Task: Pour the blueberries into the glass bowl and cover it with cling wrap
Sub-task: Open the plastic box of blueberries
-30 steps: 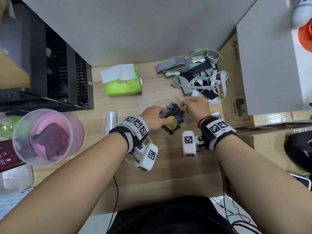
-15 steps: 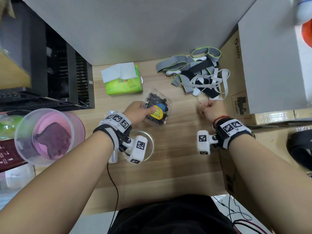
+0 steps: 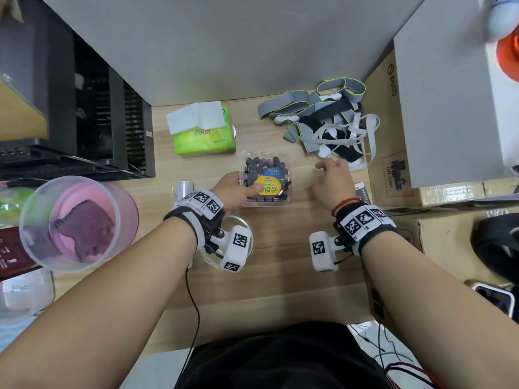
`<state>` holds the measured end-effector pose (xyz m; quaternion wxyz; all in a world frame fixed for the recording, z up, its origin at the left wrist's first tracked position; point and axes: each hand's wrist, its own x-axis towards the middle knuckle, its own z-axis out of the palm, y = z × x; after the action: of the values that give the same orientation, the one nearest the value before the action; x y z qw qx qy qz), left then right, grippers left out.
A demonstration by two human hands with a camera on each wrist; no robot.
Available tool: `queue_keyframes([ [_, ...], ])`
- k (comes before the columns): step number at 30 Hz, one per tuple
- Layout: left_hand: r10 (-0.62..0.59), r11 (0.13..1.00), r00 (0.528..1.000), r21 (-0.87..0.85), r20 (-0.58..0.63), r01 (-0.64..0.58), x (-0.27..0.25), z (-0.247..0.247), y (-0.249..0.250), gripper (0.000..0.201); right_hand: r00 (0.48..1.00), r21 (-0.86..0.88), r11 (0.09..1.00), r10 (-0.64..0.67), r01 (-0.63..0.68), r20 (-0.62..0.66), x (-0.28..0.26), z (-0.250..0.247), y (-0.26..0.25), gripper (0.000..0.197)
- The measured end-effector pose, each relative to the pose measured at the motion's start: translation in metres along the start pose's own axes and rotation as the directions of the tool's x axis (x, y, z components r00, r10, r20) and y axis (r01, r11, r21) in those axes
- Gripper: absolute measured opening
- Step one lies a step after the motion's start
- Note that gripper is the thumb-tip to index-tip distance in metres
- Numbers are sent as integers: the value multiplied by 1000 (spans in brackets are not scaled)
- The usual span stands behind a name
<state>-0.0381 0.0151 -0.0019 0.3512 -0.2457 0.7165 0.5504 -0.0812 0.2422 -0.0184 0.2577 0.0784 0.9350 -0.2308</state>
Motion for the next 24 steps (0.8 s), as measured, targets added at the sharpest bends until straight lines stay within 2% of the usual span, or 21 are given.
queue_keyframes([
  [2,-5,1000,1000,-24,5,5,-3,1,-2,34,999,95,995,-28,26,20,-1,3,-10,31],
  [4,-19,995,1000,-98,8,20,-2,1,-6,37,979,316,948,-22,-44,202,-6,6,-22,38],
  [6,-25,984,999,-173,44,32,-4,0,-6,27,946,427,899,-50,-97,320,-9,11,-31,42],
  [9,-33,946,999,-320,40,44,-17,-3,4,18,959,430,903,-133,13,249,-8,17,-37,39],
  [11,-31,931,999,-361,45,45,-20,-3,5,28,964,409,910,-162,64,210,-7,18,-39,44],
  [14,-21,920,999,-392,28,31,-25,-5,7,47,965,379,914,-218,148,148,-15,14,-50,70],
  [16,-16,899,1000,-438,-5,12,-28,-6,7,57,957,342,916,-263,210,118,-20,12,-57,76],
  [19,2,872,1000,-489,-29,-16,-33,-7,4,65,950,275,923,-302,270,81,-24,12,-63,78],
  [21,14,865,999,-500,-47,-35,-39,-8,3,62,953,259,926,-298,275,53,-28,13,-67,75],
  [24,30,832,999,-553,-40,-47,-48,-9,5,58,963,333,908,-269,253,3,-35,16,-74,68],
])
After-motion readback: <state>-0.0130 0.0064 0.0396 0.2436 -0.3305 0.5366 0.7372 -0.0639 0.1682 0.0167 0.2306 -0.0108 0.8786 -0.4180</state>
